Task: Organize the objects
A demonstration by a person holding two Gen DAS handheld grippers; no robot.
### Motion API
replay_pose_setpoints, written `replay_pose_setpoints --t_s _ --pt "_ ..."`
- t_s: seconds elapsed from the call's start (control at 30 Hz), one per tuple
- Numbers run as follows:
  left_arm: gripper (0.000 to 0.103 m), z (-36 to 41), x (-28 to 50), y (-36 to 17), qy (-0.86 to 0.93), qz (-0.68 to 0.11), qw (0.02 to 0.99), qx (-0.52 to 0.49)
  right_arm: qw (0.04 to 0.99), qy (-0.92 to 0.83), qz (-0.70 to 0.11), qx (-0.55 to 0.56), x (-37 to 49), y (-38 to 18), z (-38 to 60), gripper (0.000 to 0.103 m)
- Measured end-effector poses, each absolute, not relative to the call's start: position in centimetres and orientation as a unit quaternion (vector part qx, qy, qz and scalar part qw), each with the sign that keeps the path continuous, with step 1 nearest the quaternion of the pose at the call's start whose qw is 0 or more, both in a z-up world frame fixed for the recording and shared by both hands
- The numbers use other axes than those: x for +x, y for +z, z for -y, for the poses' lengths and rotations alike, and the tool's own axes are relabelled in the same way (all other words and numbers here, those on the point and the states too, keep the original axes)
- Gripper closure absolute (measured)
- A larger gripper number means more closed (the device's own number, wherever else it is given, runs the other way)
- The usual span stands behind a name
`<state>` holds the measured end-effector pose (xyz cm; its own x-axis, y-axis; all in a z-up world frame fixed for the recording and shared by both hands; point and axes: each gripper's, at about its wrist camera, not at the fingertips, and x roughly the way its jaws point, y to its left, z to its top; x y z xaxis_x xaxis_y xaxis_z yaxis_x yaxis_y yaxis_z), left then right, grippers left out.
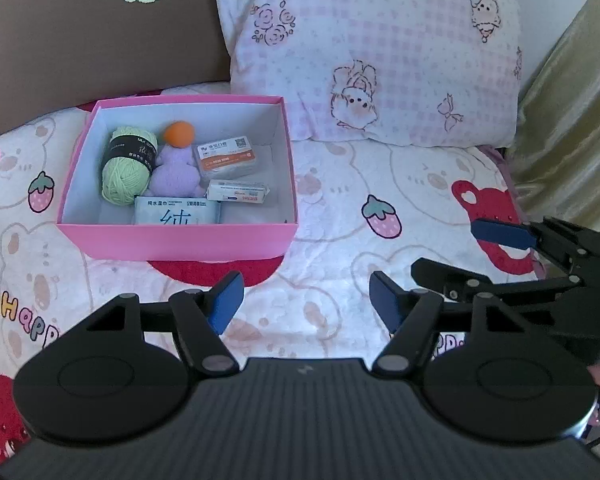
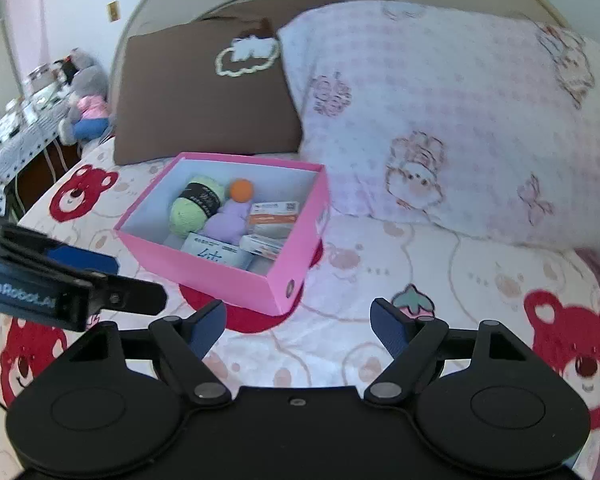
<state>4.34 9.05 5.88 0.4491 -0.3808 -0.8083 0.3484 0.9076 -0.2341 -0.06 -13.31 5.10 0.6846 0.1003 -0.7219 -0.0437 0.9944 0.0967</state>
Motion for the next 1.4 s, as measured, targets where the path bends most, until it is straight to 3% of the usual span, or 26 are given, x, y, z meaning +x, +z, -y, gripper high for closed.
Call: replay_pose_setpoints --t_s 0.3,0.43,0.57,1.0,1.2,1.4 --pt "0.03 -7.7 2.9 5.4 -0.191 -0.479 0.857 -0.009 0.912 -0.016 -0.408 0.041 -1.5 4.9 14.9 0.018" --pt "0.019 -7.3 2.6 4.6 -0.176 -0.481 0.859 -0.011 0.903 -0.045 -0.424 0.044 -1.7 4.5 15.7 0.018" --pt "0.015 -6.8 2.3 4.0 -0.162 -0.476 0.864 -0.001 0.896 -0.063 -0.436 0.055 -1.7 4.2 16.7 0.018" --pt "0.009 -5.9 1.4 4.1 -0.14 -0.467 0.873 0.025 0.891 -0.086 -0.442 0.061 -2.5 4.5 17.4 0.018" --pt "0.0 -5.5 1.1 4.1 -0.153 -0.475 0.866 0.037 0.892 -0.082 -0.441 0.052 -3.0 4.6 17.1 0.018" --pt "0.0 -5.6 1.0 4.0 -0.126 -0.481 0.866 0.055 0.888 -0.088 -0.448 0.054 -3.2 4.4 17.1 0.018"
